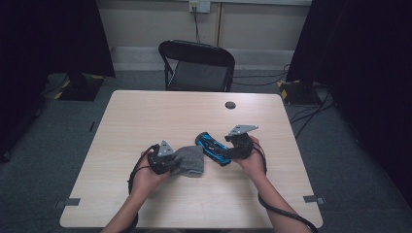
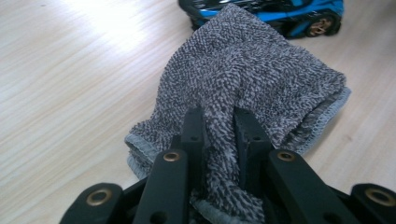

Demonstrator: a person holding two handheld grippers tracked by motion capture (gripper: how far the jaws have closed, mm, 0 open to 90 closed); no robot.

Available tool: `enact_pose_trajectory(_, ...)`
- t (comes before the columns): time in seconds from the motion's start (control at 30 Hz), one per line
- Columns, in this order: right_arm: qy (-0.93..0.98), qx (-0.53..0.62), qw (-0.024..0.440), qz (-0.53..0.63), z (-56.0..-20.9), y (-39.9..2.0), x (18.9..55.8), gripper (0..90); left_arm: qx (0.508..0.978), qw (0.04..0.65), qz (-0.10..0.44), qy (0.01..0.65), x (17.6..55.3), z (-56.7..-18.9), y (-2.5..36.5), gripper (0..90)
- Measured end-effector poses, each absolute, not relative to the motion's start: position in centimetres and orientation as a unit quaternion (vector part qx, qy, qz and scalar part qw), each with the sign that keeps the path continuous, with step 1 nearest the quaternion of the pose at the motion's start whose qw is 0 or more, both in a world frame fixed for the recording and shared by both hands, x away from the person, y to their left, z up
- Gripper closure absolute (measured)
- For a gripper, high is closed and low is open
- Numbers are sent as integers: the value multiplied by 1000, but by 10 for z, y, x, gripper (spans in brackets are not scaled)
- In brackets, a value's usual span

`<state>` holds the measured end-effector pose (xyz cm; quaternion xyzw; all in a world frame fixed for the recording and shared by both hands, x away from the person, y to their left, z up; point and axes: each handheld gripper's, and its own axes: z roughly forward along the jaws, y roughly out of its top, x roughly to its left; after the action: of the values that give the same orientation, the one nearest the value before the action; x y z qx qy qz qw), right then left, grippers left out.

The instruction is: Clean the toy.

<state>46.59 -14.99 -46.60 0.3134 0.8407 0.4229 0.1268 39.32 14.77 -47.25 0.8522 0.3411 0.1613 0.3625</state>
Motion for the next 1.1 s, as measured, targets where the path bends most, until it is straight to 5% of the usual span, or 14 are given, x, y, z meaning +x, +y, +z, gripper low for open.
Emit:
enact_pose_trajectory(0.43,860,305,129,389,-482,-119,477,398,872,370,125,294,380,-475,120,733)
enact_pose_trajectory(0.57,856,309,130,394,-484,-121,476,401,862,397,135,285,381,-472,116,559)
enact_pose_trajectory(0.77,854,310,129,397,-485,-122,476,401,867,406,115,266,388,-476,106,422)
enact_pose_trajectory(0.87,856,310,128,394,-484,-122,476,401,880,388,99,256,389,-487,104,441)
enact_pose_trajectory(1.1,853,310,129,400,-485,-123,475,401,882,389,100,247,389,-491,105,638)
